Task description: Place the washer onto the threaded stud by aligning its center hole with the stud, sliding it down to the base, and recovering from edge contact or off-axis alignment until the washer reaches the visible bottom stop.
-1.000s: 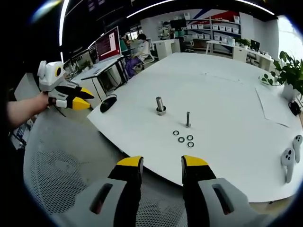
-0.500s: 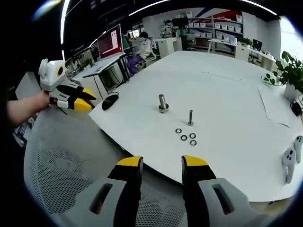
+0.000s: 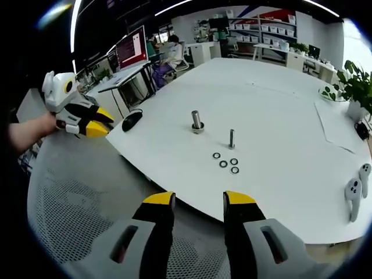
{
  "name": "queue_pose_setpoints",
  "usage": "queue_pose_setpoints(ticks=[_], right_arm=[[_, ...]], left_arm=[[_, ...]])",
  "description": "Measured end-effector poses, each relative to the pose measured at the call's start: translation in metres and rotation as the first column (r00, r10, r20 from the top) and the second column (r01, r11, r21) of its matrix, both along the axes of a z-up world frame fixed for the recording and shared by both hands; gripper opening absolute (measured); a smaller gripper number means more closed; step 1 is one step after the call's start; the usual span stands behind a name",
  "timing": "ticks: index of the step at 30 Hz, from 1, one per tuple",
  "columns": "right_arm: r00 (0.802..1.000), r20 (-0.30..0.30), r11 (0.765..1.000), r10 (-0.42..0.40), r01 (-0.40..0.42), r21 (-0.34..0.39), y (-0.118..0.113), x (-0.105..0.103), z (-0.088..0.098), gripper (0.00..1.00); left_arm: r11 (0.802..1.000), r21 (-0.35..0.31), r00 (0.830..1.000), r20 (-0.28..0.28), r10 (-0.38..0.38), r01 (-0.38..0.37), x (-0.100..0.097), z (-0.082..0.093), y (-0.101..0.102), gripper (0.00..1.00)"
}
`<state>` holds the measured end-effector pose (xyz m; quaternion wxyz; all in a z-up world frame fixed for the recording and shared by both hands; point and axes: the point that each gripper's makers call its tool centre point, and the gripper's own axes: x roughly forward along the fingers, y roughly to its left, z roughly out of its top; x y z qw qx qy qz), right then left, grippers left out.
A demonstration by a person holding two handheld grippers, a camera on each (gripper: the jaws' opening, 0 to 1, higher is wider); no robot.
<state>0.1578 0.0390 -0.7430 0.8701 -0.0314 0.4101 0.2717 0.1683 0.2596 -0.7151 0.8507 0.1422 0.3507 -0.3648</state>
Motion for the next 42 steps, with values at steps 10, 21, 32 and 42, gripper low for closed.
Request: queue_pose_setpoints(ticks=[10, 21, 32, 42], right_arm=[[0.998, -0.059, 0.998, 0.031, -0.034, -0.052, -0.001, -0.008, -0.011, 0.36], [0.996, -0.081, 0.996, 0.032, -0.039, -0.086, -0.003, -0.01, -0.015, 0.37], [0.994, -0.108, 0.994, 0.033, -0.044, -0.101, -0.005, -0.012, -0.02, 0.38], [0.992, -0.112, 0.992, 0.06, -0.072, -0.106, -0.003, -0.013, -0.019, 0.37]], left_arm=[[1.0, 0.01, 1.0, -0.012, 0.022, -0.022, 0.002, -0.002, 0.006, 0.2], [1.0, -0.014, 1.0, -0.009, -0.01, 0.01, -0.003, 0.001, 0.0, 0.19], [0.999, -0.039, 0.999, -0.028, -0.017, 0.016, -0.002, 0.002, -0.004, 0.19], [0.999, -0.035, 1.0, -0.019, -0.01, 0.01, -0.001, 0.003, -0.003, 0.21]])
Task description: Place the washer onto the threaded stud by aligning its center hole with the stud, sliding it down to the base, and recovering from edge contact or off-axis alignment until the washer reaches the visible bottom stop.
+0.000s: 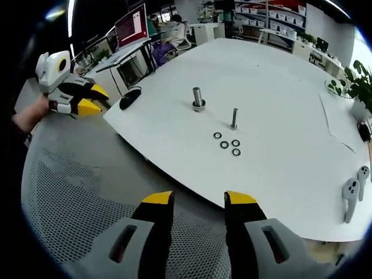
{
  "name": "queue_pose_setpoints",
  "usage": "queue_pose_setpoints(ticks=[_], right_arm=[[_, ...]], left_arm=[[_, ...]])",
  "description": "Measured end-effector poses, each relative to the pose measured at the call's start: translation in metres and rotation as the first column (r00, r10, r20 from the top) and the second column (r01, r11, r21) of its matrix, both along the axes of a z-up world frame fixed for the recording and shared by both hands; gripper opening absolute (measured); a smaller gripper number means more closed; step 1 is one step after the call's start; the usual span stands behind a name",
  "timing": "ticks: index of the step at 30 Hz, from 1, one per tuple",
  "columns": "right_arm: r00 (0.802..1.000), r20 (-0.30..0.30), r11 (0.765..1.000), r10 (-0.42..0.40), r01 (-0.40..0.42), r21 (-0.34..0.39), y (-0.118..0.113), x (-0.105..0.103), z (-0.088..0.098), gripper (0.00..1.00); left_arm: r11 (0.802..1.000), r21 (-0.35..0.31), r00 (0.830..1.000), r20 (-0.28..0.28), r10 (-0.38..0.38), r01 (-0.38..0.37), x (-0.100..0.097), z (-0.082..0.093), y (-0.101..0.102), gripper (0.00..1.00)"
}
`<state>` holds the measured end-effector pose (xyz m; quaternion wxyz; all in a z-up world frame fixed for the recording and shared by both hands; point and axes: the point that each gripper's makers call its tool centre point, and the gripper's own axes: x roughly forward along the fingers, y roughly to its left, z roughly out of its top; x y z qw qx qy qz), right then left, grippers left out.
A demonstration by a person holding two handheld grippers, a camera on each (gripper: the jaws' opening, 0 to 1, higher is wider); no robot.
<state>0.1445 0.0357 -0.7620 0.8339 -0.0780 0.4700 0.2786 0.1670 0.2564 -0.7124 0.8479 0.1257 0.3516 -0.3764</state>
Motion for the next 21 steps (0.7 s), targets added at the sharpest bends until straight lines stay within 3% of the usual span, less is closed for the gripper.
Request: queue_pose_setpoints(ticks=[6, 9, 13, 15, 18, 21], right_arm=[[1.0, -0.023, 0.999, -0.021, 0.022, 0.04, 0.001, 0.007, 0.004, 0.37], [0.999, 0.05, 1.0, 0.017, -0.016, -0.02, -0.008, 0.022, 0.008, 0.35], [0.997, 0.068, 0.999, 0.024, -0.021, -0.046, -0.013, 0.041, 0.007, 0.35], [0.998, 0.062, 0.998, 0.033, -0.029, -0.063, -0.014, 0.051, -0.001, 0.35], [0.998, 0.05, 0.997, 0.038, -0.034, -0.073, -0.012, 0.065, -0.022, 0.35], [0.999, -0.007, 0.995, 0.051, -0.052, -0.09, -0.009, 0.066, -0.041, 0.35]], left_arm=[[1.0, -0.004, 1.0, 0.019, 0.024, -0.024, 0.005, 0.003, 0.006, 0.21], [0.999, -0.005, 0.999, 0.005, 0.033, -0.033, 0.004, 0.001, 0.007, 0.21], [0.999, -0.007, 0.999, 0.026, 0.036, -0.036, 0.006, 0.004, 0.007, 0.2], [1.0, 0.005, 1.0, -0.019, 0.02, -0.019, 0.0, -0.004, 0.006, 0.2], [1.0, 0.023, 1.0, 0.003, -0.002, 0.002, -0.002, -0.004, 0.003, 0.2], [1.0, 0.025, 1.0, 0.012, -0.008, 0.007, -0.001, -0.002, 0.003, 0.19]])
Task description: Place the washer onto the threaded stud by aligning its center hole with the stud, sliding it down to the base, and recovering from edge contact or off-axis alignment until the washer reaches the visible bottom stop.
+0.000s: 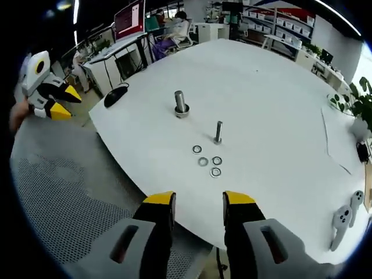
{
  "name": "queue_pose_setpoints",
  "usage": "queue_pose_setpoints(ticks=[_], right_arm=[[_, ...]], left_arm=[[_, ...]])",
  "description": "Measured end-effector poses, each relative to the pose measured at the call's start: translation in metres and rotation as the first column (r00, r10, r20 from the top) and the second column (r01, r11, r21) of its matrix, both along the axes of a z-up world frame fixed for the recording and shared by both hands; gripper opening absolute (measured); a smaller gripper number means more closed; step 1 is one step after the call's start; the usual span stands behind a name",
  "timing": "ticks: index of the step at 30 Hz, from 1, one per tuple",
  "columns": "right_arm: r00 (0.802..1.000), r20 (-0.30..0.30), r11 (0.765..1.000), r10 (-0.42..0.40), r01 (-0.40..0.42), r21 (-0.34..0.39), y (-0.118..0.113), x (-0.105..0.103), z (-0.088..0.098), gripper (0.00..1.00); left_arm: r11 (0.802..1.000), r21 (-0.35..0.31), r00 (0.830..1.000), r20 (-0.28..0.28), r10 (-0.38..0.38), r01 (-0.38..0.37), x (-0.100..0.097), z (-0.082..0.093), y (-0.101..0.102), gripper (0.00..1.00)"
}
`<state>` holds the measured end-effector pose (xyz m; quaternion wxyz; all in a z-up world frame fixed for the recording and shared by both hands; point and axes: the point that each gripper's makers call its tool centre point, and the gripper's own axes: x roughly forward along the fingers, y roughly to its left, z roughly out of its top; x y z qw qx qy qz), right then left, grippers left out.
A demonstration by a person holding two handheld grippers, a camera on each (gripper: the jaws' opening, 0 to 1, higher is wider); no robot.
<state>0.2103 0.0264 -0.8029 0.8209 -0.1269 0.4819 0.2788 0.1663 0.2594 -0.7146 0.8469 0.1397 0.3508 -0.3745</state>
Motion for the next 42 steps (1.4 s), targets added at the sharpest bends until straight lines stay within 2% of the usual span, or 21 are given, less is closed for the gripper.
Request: queue_pose_setpoints(ticks=[3, 10, 13, 14, 17, 18, 23, 30, 32, 39, 42], right_arm=[[0.999, -0.026, 0.998, 0.041, -0.042, -0.041, 0.003, 0.006, -0.014, 0.34], [0.997, -0.014, 0.993, 0.076, -0.077, -0.092, 0.007, 0.033, -0.027, 0.31], [0.996, -0.048, 0.991, 0.071, -0.076, -0.112, 0.003, 0.035, -0.037, 0.3], [0.997, -0.049, 0.991, 0.067, -0.072, -0.112, 0.002, 0.036, -0.039, 0.3], [0.999, -0.032, 0.998, -0.029, 0.027, -0.061, 0.001, 0.042, -0.041, 0.29], [0.999, -0.037, 0.998, -0.032, 0.03, -0.061, 0.0, 0.041, -0.042, 0.29], [0.998, -0.058, 0.996, -0.005, -0.001, -0.094, -0.003, 0.038, -0.052, 0.27], [0.995, -0.094, 0.995, 0.01, -0.02, -0.099, 0.001, 0.037, -0.063, 0.28], [0.996, -0.089, 0.991, 0.011, -0.023, -0.13, -0.002, 0.035, -0.066, 0.27], [0.997, -0.076, 0.995, 0.006, -0.013, -0.099, -0.001, 0.042, -0.065, 0.28], [0.995, -0.102, 0.998, -0.005, -0.002, -0.069, 0.002, 0.044, -0.064, 0.28]], left_arm=[[1.0, -0.011, 1.0, 0.007, 0.027, -0.027, 0.004, 0.002, 0.005, 0.19], [1.0, -0.014, 1.0, -0.001, 0.021, -0.021, 0.003, 0.001, 0.002, 0.17], [1.0, -0.004, 1.0, -0.003, 0.018, -0.018, 0.003, 0.0, 0.003, 0.17], [1.0, -0.005, 1.0, -0.006, 0.019, -0.019, 0.003, -0.001, 0.003, 0.17], [1.0, -0.012, 1.0, -0.007, 0.023, -0.023, 0.003, 0.0, 0.003, 0.16], [1.0, -0.013, 1.0, -0.007, 0.023, -0.023, 0.003, 0.001, 0.003, 0.16], [1.0, -0.009, 1.0, -0.001, 0.022, -0.022, 0.003, 0.001, 0.003, 0.16], [1.0, -0.003, 1.0, 0.005, 0.023, -0.023, 0.003, 0.001, 0.004, 0.16], [1.0, 0.001, 1.0, 0.004, 0.021, -0.021, 0.003, 0.0, 0.004, 0.16], [1.0, 0.001, 1.0, 0.004, 0.021, -0.021, 0.003, 0.0, 0.004, 0.16], [1.0, 0.004, 1.0, 0.002, 0.021, -0.021, 0.003, 0.0, 0.004, 0.15]])
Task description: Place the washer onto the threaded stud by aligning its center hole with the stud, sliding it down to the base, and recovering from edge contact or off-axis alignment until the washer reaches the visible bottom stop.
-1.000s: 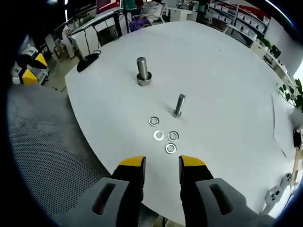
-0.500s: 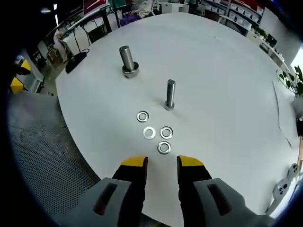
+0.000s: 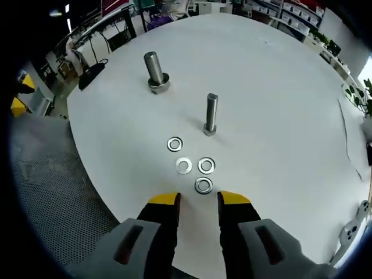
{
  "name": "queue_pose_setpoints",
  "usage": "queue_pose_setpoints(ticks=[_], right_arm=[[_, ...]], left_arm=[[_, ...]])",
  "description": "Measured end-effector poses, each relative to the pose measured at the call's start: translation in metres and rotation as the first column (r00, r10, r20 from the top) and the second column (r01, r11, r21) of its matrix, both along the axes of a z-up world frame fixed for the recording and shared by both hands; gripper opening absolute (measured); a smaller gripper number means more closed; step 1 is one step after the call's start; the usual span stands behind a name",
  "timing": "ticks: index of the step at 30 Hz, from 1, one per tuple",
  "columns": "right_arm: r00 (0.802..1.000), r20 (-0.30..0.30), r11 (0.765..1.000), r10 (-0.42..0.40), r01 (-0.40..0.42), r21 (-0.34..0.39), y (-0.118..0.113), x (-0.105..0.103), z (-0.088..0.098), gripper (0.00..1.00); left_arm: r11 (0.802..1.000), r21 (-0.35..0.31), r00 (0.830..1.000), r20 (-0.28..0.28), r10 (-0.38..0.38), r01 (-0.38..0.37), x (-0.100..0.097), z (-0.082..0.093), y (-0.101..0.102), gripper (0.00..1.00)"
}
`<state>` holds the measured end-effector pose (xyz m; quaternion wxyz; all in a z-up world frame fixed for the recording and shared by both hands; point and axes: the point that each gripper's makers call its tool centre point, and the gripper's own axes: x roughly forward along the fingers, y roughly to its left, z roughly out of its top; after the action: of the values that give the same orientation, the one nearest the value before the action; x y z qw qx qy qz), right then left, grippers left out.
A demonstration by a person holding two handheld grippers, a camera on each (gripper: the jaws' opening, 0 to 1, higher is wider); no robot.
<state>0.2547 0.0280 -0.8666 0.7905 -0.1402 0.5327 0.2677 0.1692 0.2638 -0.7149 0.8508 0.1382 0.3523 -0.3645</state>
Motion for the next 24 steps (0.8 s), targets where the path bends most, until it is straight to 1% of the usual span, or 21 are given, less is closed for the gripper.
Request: queue_pose_setpoints(ticks=[2, 4, 6, 10, 13, 15, 19, 24], right_arm=[[0.999, -0.024, 0.999, 0.041, -0.042, -0.019, -0.0011, 0.0002, -0.0005, 0.26], [0.994, -0.046, 0.993, 0.094, -0.097, -0.066, -0.0029, -0.0003, -0.0005, 0.23], [0.99, -0.061, 0.986, 0.128, -0.134, -0.099, -0.0032, 0.0013, -0.0025, 0.22], [0.988, -0.056, 0.981, 0.143, -0.149, -0.12, 0.0021, 0.0027, -0.003, 0.22], [0.988, -0.05, 0.982, 0.144, -0.149, -0.113, 0.0026, 0.0044, -0.0029, 0.22], [0.983, -0.059, 0.977, 0.172, -0.178, -0.121, 0.0033, 0.0034, -0.0022, 0.22], [0.975, -0.107, 0.966, 0.197, -0.211, -0.146, 0.0034, 0.0047, -0.003, 0.21], [0.969, -0.154, 0.958, 0.196, -0.223, -0.183, 0.0034, 0.0067, -0.0034, 0.17]], left_arm=[[1.0, 0.001, 1.0, -0.001, 0.001, -0.001, 0.0005, -0.0002, 0.0002, 0.15], [1.0, 0.003, 1.0, -0.004, 0.002, -0.002, 0.0001, -0.0008, 0.0008, 0.15], [1.0, 0.005, 1.0, -0.005, 0.003, -0.003, -0.0003, -0.0009, 0.0012, 0.14], [1.0, 0.007, 1.0, -0.008, 0.0, 0.0, -0.0002, -0.0015, 0.0011, 0.14], [1.0, 0.004, 1.0, -0.01, 0.001, -0.001, 0.0002, -0.0016, 0.0012, 0.14], [1.0, 0.007, 1.0, -0.011, 0.0, 0.0, 0.0, -0.0022, 0.0012, 0.14], [1.0, 0.016, 1.0, -0.009, -0.002, 0.002, -0.0003, -0.0028, 0.0016, 0.14], [1.0, 0.018, 1.0, -0.015, -0.006, 0.006, -0.0011, -0.0036, 0.0012, 0.14]])
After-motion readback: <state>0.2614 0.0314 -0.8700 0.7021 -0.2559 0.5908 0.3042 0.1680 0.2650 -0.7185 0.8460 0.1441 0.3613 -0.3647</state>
